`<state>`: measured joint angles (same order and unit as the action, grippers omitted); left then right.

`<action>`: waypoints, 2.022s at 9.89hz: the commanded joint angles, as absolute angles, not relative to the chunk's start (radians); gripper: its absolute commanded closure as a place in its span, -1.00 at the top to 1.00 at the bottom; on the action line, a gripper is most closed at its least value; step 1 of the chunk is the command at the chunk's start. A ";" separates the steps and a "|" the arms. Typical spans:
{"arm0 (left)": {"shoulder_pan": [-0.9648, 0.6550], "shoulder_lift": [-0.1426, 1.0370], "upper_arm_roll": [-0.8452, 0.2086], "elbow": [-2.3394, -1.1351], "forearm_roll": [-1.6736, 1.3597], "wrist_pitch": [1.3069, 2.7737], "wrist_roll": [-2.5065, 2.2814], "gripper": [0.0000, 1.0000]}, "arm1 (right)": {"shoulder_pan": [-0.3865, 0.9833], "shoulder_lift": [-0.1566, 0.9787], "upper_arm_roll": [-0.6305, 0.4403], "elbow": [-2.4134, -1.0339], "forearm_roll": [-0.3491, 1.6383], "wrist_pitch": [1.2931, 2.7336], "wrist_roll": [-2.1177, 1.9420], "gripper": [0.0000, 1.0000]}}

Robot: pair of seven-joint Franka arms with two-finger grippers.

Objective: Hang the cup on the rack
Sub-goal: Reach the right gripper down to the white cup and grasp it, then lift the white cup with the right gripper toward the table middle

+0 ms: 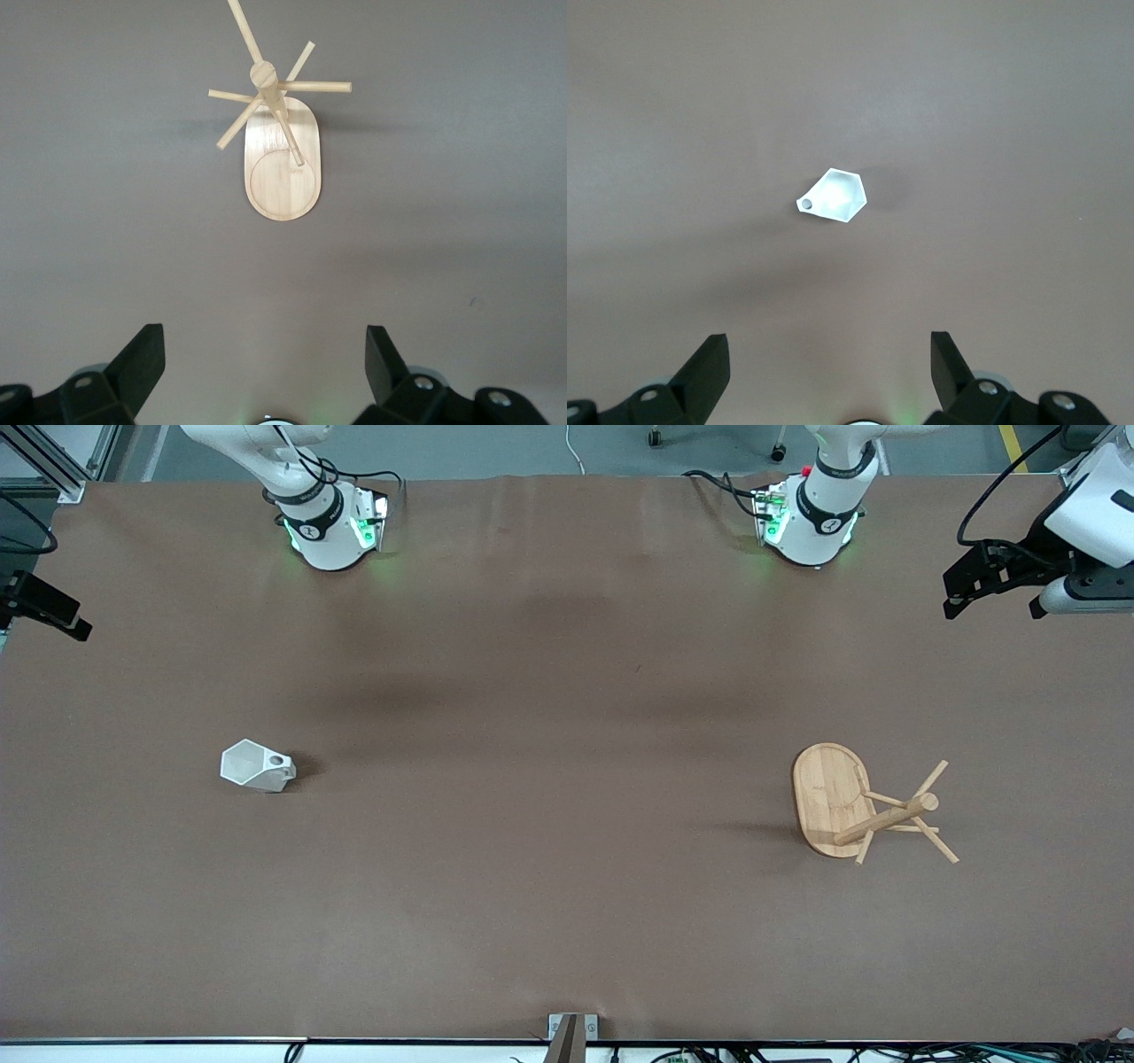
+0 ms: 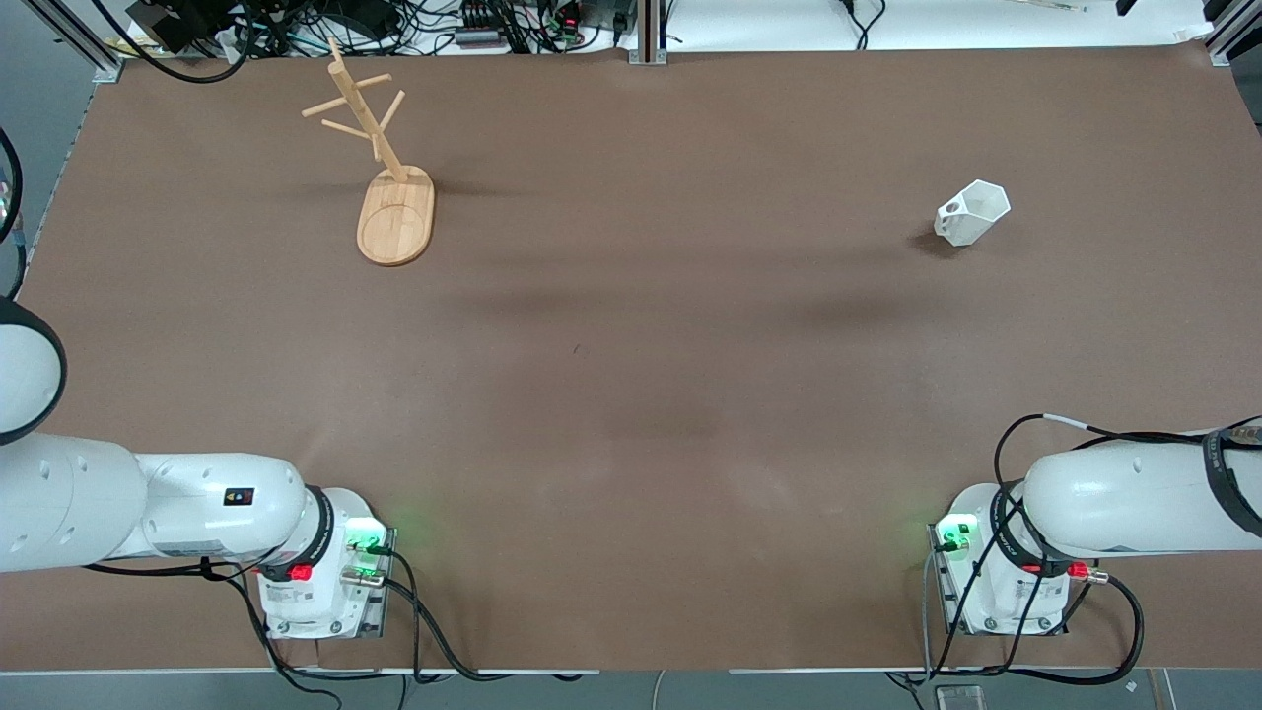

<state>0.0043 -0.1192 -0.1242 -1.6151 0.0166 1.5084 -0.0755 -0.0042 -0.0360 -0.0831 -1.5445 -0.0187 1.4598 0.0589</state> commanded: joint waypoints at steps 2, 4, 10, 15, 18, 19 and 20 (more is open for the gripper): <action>0.009 -0.094 -0.124 -1.617 0.003 1.506 -0.057 1.00 | -0.031 0.055 -0.087 -1.716 -0.006 1.670 -0.114 1.00; 0.009 -0.092 -0.124 -1.618 0.003 1.505 -0.055 1.00 | -0.040 0.099 -0.092 -1.843 -0.006 1.840 -0.201 1.00; 0.009 -0.092 -0.124 -1.615 0.003 1.496 -0.057 1.00 | -0.063 0.254 -0.095 -2.167 -0.006 2.428 -0.290 1.00; 0.008 -0.081 -0.124 -1.603 -0.011 1.494 -0.057 1.00 | -0.064 0.305 -0.094 -2.230 -0.006 2.560 -0.336 -0.10; 0.009 -0.080 -0.124 -1.601 -0.012 1.486 -0.058 1.00 | -0.064 0.314 -0.094 -2.221 -0.002 2.565 -0.331 -0.80; 0.009 -0.080 -0.124 -1.603 -0.012 1.483 -0.058 1.00 | -0.063 0.314 -0.094 -2.218 0.030 2.563 -0.331 -0.99; 0.011 -0.080 -0.123 -1.600 -0.012 1.474 -0.058 1.00 | -0.060 0.313 -0.094 -2.206 0.037 2.551 -0.328 -0.99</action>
<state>0.0050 -0.1026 -0.1236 -1.6044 0.0028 1.5016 -0.0740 -0.0492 0.3182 -0.1024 -2.2121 0.0070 2.5541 -0.3085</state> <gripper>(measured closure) 0.000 0.912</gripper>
